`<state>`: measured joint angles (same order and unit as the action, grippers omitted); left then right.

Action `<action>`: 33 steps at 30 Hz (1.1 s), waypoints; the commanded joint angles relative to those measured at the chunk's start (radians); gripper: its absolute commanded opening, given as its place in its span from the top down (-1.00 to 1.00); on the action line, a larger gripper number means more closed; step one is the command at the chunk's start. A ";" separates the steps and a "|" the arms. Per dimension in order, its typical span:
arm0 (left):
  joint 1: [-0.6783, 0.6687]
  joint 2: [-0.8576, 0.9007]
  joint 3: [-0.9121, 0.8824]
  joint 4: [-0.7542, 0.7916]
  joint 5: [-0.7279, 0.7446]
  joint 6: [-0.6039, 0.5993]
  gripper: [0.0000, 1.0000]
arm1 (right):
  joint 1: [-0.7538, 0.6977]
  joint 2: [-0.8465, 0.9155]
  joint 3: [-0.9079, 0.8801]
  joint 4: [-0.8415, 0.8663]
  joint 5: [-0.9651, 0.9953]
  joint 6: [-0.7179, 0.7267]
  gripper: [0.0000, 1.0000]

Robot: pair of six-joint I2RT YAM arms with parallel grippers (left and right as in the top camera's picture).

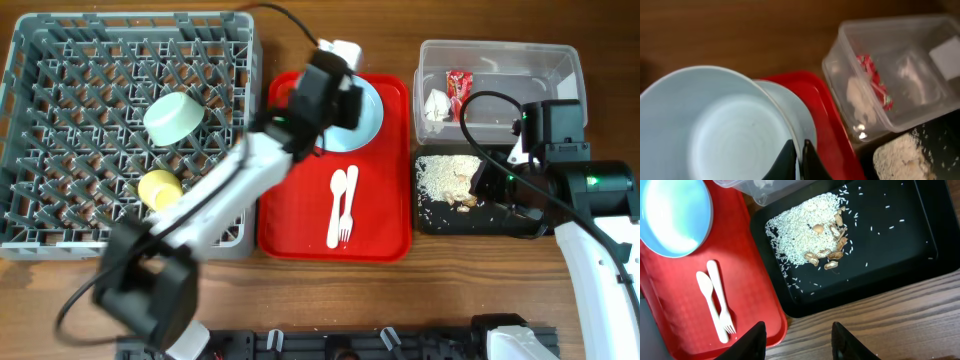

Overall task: Sort waste into correct bins and load items into the dishwasher rack
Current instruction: 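Carry the light-blue bowl into the rack and release it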

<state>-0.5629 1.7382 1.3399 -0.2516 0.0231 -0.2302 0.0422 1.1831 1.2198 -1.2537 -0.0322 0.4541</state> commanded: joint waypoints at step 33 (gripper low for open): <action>0.885 0.265 0.004 0.256 1.169 -0.306 0.92 | -0.003 -0.009 0.010 -0.023 0.007 -0.032 0.16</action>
<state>0.2634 1.9648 1.3422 0.0277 1.2026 -0.5156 0.0422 1.1831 1.2198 -1.2724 -0.0326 0.4427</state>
